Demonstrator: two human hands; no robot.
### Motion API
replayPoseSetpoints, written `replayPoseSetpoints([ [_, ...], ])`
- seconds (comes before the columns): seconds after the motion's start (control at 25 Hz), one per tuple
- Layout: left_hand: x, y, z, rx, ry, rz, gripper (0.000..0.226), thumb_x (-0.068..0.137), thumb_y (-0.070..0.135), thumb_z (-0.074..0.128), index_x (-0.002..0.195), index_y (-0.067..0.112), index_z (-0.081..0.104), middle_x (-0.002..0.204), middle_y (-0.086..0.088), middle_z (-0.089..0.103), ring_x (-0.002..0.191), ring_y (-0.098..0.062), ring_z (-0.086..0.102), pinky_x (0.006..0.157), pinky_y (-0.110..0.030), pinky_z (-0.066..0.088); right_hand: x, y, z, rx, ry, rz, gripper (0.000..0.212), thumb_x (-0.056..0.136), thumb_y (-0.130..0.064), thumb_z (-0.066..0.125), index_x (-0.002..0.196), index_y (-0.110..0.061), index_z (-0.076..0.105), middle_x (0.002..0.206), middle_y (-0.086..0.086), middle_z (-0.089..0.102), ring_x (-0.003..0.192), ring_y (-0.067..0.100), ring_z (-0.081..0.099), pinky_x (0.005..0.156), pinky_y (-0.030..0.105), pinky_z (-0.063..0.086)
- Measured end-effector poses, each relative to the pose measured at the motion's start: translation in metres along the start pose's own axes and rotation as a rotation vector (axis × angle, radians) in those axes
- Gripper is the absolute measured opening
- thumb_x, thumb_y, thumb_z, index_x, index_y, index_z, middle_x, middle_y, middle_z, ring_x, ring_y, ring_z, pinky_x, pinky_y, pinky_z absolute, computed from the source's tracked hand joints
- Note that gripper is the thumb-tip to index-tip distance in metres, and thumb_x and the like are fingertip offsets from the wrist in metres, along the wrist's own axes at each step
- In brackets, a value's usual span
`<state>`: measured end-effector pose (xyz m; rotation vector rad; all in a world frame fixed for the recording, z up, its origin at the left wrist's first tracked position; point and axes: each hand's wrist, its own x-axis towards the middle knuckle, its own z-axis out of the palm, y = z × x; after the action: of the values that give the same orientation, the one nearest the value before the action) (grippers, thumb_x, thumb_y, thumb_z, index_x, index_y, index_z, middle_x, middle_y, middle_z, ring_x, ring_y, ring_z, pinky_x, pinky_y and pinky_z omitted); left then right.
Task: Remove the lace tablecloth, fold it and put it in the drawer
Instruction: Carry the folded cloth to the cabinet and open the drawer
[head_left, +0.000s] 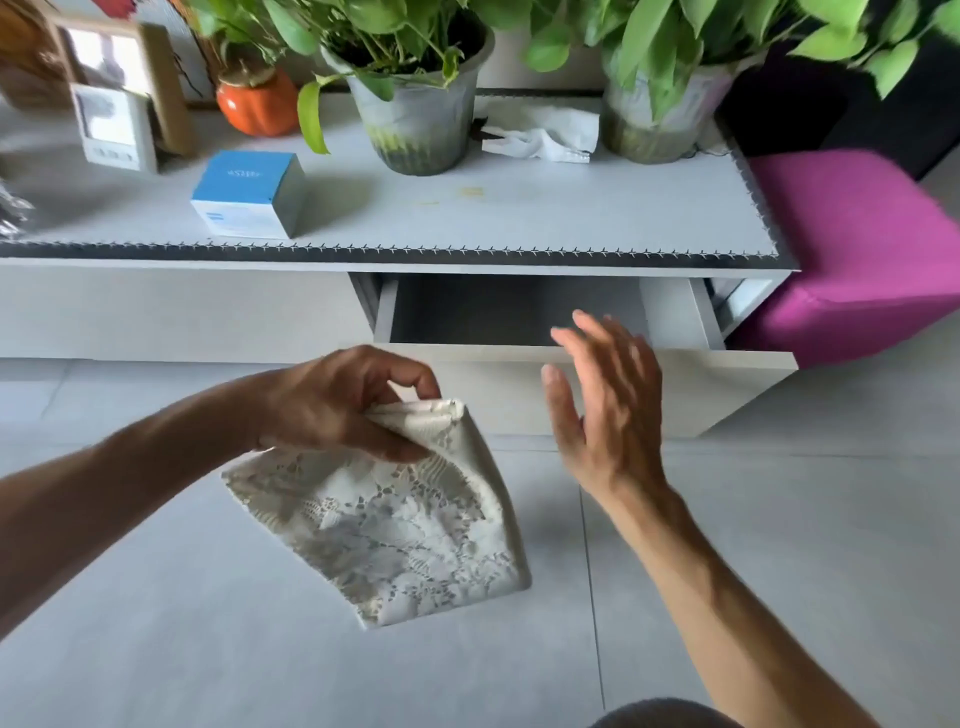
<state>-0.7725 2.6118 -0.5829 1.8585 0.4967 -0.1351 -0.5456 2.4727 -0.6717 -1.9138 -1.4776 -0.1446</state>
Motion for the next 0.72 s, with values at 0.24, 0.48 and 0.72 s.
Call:
replayPoseSetpoints([
  [0.24, -0.008, 0.017, -0.020, -0.455, 0.240, 0.159, 0.024, 0.073, 0.011, 0.075, 0.095, 0.013, 0.065, 0.083, -0.008, 0.071, 0.070, -0.020, 0.069, 0.066, -0.030, 0.059, 0.038, -0.002, -0.037, -0.004, -0.475, 0.314, 0.068, 0.096, -0.065, 0.012, 0.122, -0.027, 0.062, 0.108, 0.006, 0.074, 0.106, 0.031, 0.066, 0.094, 0.040, 0.044],
  [0.48, -0.004, 0.010, -0.030, -0.771, 0.620, 0.167, 0.042, 0.091, 0.008, 0.054, 0.132, 0.000, 0.048, 0.103, -0.016, 0.061, 0.081, -0.024, 0.066, 0.077, -0.034, 0.057, 0.051, 0.033, -0.080, 0.844, -0.831, 0.908, 0.089, 0.085, -0.085, 0.023, 0.102, -0.013, 0.072, 0.105, 0.018, 0.073, 0.101, 0.031, 0.067, 0.096, 0.041, 0.053],
  [0.72, 0.012, -0.009, -0.008, -0.744, 0.758, -0.231, 0.027, 0.098, 0.020, 0.055, 0.120, 0.004, 0.054, 0.088, -0.015, 0.061, 0.065, -0.025, 0.062, 0.054, -0.027, 0.057, 0.026, 0.050, -0.068, 0.986, -0.749, 0.990, 0.060, 0.080, -0.034, 0.071, 0.130, -0.004, 0.060, 0.118, 0.015, 0.071, 0.101, 0.031, 0.067, 0.092, 0.045, 0.053],
])
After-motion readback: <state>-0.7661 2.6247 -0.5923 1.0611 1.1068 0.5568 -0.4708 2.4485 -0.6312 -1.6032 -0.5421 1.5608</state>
